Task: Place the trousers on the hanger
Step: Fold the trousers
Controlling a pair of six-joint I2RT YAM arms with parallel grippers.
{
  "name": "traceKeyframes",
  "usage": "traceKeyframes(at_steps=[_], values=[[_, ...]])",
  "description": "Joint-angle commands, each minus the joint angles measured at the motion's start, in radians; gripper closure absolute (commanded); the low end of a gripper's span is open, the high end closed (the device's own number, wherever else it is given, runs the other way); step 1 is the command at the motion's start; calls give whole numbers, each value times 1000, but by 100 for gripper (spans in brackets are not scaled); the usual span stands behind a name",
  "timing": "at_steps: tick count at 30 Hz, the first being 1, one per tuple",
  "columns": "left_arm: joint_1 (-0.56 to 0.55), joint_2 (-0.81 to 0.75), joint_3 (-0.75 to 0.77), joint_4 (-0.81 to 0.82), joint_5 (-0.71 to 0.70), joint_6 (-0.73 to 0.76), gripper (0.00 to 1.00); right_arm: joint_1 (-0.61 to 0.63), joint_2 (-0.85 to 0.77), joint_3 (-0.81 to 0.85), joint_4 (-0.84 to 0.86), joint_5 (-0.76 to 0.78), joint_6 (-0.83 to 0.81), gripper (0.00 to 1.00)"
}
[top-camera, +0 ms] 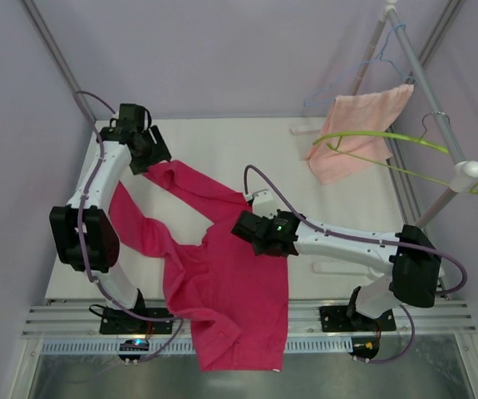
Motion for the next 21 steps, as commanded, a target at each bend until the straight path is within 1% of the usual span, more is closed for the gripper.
traceKeyframes(at_steps=[1, 4, 5, 6, 8, 9, 10, 12, 13, 15, 18, 19, 21], values=[[-46, 62, 19, 101, 113, -72, 27, -53, 5, -3, 155, 24, -177, 45], [-57, 146, 36, 101, 130, -76, 26, -119, 20, 5, 260, -27, -319, 44], [-57, 197, 37, 104, 136, -84, 26, -140, 49, 22, 277, -59, -368, 43], [-57, 214, 36, 107, 136, -87, 26, -186, 71, 55, 281, -73, -399, 43], [-57, 252, 31, 118, 121, -95, 25, -225, 129, 85, 306, -99, -440, 43], [-57, 262, 30, 120, 113, -98, 25, -246, 146, 105, 316, -163, -487, 43], [-57, 268, 31, 126, 96, -99, 25, -281, 166, 117, 326, -185, -502, 43], [-57, 301, 40, 123, 88, -102, 23, -309, 238, 148, 324, -209, -529, 42], [-57, 314, 68, 118, 88, -101, 23, -335, 266, 183, 320, -221, -552, 43], [-57, 355, 94, 112, 78, -99, 23, -360, 333, 253, 266, -246, -572, 43], [-51, 416, 143, 104, 70, -101, 24, -409, 382, 318, 238, -300, -626, 43], [-47, 429, 166, 103, 70, -102, 25, -420, 413, 333, 234, -336, -653, 43], [-31, 456, 172, 104, 76, -112, 30, -444, 463, 376, 212, -352, -690, 44]])
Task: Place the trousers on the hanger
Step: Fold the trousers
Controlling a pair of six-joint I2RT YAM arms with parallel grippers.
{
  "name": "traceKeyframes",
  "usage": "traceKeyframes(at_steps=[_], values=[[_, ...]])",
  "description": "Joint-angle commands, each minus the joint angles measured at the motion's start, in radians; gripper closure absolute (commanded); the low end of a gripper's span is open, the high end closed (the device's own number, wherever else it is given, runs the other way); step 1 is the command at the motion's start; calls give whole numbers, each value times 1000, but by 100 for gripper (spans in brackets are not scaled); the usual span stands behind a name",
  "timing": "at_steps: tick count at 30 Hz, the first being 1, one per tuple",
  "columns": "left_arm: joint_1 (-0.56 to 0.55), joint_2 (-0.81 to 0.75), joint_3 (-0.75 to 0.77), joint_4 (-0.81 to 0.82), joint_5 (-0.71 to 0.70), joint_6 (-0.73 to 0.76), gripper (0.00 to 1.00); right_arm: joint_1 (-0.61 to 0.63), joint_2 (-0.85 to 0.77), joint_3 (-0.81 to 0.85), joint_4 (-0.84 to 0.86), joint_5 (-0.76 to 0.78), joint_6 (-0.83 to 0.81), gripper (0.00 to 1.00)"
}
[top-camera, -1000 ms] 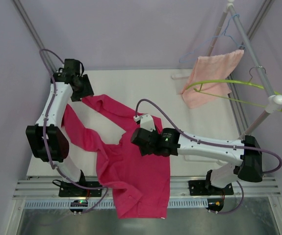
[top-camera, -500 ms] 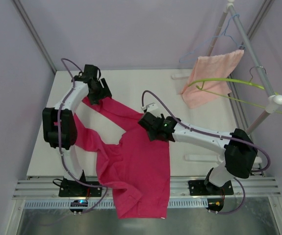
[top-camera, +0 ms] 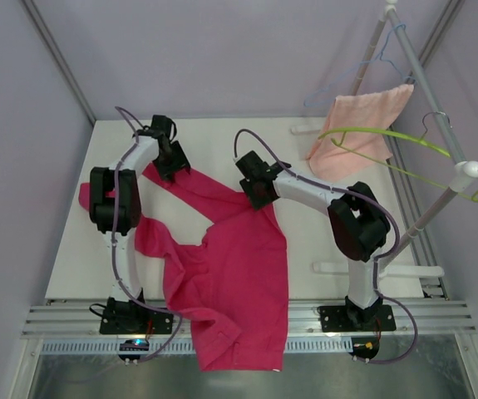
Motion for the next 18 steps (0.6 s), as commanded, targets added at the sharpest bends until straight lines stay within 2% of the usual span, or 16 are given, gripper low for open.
traceKeyframes(at_steps=[1, 3, 4, 5, 6, 7, 11, 12, 15, 18], values=[[30, 38, 41, 23, -2, -28, 43, -29, 54, 98, -43, -74, -124, 51], [42, 44, 34, 40, 8, -37, 63, -46, 86, 157, -69, -74, -132, 64], [54, 41, 31, 51, 8, -43, 84, -50, 118, 177, -79, -69, -161, 70], [60, 40, 27, 54, 3, -45, 90, -52, 132, 197, -80, -60, -183, 85], [67, 37, 26, 57, -3, -45, 97, -52, 152, 250, -83, -54, -196, 93], [73, 27, 26, 58, -6, -45, 100, -52, 169, 287, -91, -46, -207, 96], [129, 3, 37, 61, -40, -42, 100, -52, 327, 544, -155, 9, -258, 96], [129, -2, 47, 49, -40, -40, 100, -52, 361, 682, -169, 27, -279, 96], [198, -22, 75, 14, -116, -28, 100, -54, 471, 914, -174, 26, -337, 96], [228, -55, 92, -24, -187, 0, 100, -43, 438, 877, 16, 23, -371, 96]])
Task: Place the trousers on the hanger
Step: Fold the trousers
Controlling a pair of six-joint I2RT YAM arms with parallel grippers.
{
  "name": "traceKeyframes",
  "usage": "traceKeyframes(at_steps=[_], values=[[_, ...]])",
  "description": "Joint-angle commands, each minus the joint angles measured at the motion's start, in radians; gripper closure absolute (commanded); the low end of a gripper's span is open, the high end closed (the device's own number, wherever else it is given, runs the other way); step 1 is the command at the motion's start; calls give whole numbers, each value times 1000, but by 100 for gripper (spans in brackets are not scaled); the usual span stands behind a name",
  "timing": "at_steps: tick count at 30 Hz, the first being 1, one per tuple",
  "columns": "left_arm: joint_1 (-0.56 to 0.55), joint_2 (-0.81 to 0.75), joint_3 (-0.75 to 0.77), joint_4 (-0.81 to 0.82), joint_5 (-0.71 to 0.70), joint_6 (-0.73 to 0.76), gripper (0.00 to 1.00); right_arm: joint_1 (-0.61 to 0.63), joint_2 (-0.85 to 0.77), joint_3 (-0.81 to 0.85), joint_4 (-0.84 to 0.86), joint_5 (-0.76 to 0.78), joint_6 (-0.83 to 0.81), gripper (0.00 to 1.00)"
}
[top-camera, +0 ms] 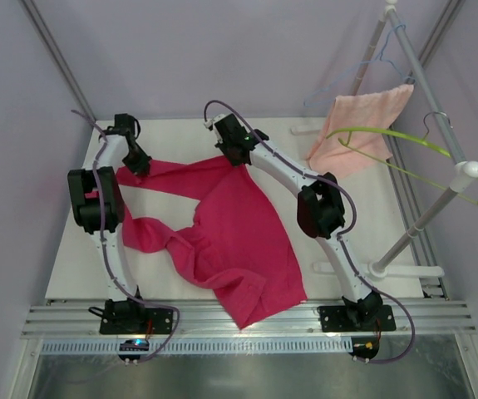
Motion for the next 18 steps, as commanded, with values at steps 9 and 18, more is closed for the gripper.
traceKeyframes(at_steps=[9, 18], values=[[114, -229, 11, -78, -274, 105, 100, 86, -79, 25, 359, -146, -103, 77], [163, -247, -24, -75, -242, 109, 100, 122, -300, -175, 54, 153, 403, 38]])
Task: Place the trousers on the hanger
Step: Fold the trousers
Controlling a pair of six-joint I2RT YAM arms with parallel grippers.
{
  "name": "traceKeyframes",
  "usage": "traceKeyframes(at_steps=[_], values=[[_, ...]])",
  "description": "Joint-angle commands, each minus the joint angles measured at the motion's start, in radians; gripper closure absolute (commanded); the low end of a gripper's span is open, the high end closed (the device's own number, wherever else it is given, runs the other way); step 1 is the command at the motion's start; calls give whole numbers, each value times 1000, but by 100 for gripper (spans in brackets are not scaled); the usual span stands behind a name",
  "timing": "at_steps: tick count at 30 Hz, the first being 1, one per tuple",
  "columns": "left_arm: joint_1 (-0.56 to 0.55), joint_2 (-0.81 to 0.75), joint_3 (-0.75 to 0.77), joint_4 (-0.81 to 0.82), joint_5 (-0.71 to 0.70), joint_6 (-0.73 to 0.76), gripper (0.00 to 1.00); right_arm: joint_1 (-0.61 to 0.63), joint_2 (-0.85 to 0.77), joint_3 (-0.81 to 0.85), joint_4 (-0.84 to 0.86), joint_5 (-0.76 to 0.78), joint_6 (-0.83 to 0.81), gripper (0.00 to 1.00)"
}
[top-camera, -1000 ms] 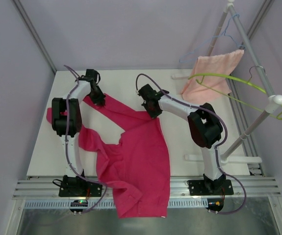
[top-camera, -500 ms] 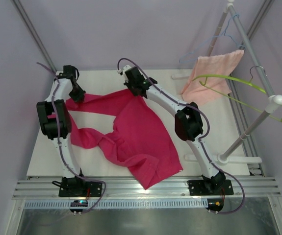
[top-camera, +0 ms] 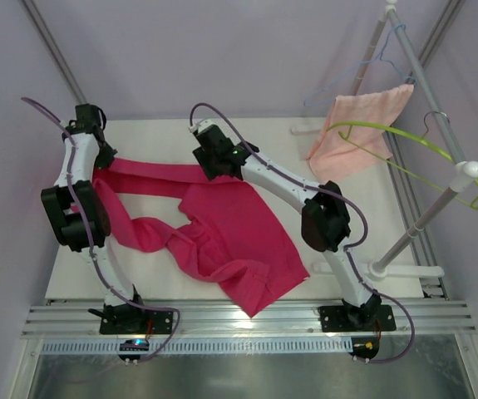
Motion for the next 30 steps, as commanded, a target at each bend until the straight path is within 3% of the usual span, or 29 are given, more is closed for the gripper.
traceKeyframes(at_steps=[1, 5, 11, 13, 30], values=[[2, -28, -25, 0, -6, 22, 100, -28, -211, -103, -220, 162, 367, 38], [1, -31, -31, 4, 27, 33, 100, -65, -348, -356, -426, 231, 735, 43], [1, -51, -54, 13, 62, 34, 100, -72, -515, -721, -371, 214, 973, 46], [1, -65, -67, 17, 70, 37, 100, -89, -518, -758, -394, 233, 1034, 46], [-18, -86, -167, 83, 168, -7, 100, -126, -564, -956, -212, -20, 1090, 52]])
